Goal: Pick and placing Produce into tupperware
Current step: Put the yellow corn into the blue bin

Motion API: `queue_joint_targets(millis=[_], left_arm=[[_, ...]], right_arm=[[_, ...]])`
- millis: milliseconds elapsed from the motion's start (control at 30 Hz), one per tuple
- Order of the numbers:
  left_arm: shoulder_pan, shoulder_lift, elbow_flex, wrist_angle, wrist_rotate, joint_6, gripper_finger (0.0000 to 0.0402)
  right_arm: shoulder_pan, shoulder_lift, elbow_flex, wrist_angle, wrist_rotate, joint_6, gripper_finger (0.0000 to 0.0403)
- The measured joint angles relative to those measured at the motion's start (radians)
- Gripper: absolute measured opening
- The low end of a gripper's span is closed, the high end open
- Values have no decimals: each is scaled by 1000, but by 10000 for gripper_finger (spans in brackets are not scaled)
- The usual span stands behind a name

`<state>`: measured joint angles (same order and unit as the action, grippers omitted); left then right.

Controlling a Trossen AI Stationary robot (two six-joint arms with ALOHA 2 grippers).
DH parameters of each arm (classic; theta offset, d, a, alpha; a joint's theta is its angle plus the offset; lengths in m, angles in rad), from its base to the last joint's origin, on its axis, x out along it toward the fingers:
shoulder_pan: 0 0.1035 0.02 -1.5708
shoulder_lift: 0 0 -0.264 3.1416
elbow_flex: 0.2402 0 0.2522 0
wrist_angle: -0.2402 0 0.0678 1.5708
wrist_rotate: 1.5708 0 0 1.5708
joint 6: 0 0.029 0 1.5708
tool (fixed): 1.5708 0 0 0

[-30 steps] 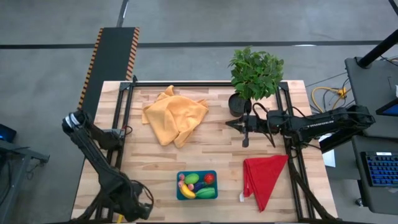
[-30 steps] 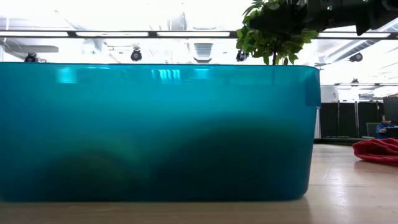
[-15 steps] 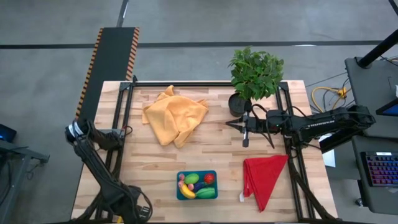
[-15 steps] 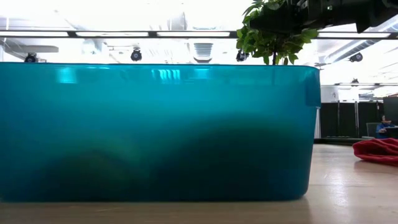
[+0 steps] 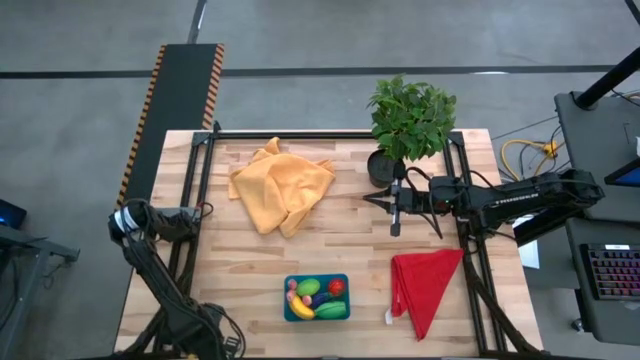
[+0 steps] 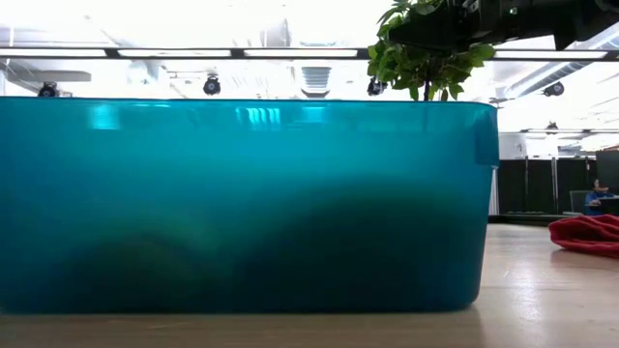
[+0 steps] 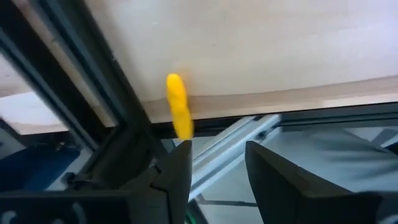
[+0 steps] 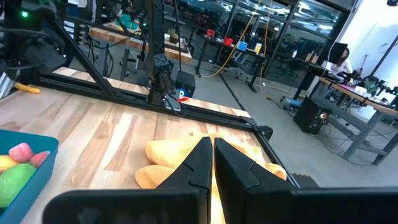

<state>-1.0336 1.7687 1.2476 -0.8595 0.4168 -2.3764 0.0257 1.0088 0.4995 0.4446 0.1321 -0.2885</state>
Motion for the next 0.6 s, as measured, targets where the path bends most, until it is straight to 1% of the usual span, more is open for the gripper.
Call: queue_joint_targets(millis=[100,167,367,500,600], left_arm=[[-7,0,-8,-19,45,0,134],[-14,0,-11,-17,54,-1,134],[-23,3,-13,-21,30,-2,134],[-29,26,-15,-14,66,-2,134],[-30,44,-15,-5,55,-2,134]], right_arm=[[0,0,0,0,0,2,9],[0,0,0,-1,0,3,9],[0,0,0,0,0,0,9],[0,0,0,-1,0,0,9],[0,0,0,-1,0,0,9]])
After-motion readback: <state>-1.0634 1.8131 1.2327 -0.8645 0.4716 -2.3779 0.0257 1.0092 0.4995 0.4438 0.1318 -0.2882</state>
